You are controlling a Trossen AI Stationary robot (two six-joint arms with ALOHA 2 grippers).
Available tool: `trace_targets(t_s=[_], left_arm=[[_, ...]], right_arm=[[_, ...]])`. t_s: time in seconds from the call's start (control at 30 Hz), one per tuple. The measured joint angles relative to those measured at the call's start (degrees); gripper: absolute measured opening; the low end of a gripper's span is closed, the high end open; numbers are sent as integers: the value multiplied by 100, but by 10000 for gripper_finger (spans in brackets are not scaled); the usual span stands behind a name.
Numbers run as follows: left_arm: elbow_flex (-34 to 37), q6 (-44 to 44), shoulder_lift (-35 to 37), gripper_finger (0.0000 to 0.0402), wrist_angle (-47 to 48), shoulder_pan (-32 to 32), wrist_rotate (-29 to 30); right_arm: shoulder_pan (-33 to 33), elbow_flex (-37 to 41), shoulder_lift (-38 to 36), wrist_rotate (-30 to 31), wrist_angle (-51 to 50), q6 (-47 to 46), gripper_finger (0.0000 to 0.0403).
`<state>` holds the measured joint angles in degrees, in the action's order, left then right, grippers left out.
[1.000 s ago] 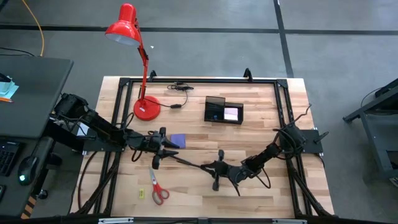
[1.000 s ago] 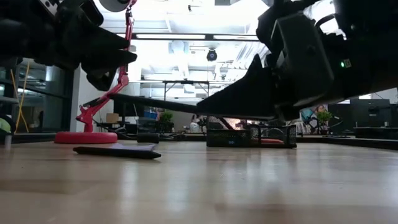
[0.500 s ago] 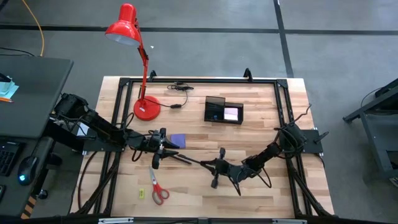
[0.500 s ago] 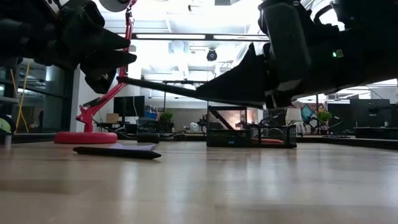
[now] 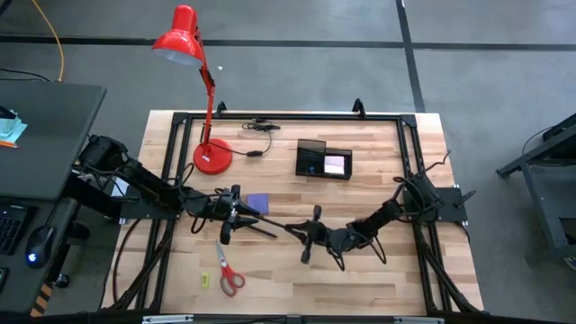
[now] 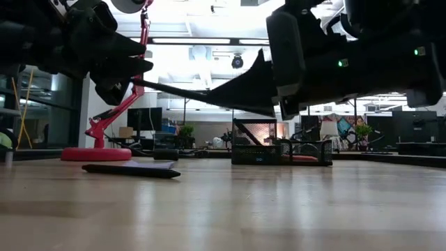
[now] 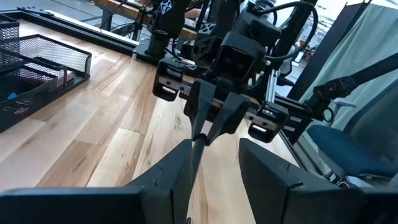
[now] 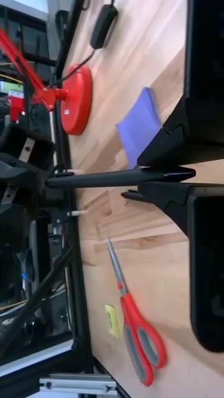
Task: Pick and place office supplies into organizer
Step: Put the black pen into the black desk organizer
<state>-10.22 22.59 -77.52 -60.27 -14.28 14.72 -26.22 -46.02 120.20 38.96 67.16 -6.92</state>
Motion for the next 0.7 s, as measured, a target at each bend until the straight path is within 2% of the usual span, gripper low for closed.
trace_targets(t_s=[0.47, 0.7], left_arm=[[0, 1, 0, 117, 27, 2, 30], [-2, 17, 0, 117, 33, 0, 107]], right_arm=[[-191, 0, 0, -123, 276, 57, 11], [-212, 0, 0, 301, 640, 427, 11]])
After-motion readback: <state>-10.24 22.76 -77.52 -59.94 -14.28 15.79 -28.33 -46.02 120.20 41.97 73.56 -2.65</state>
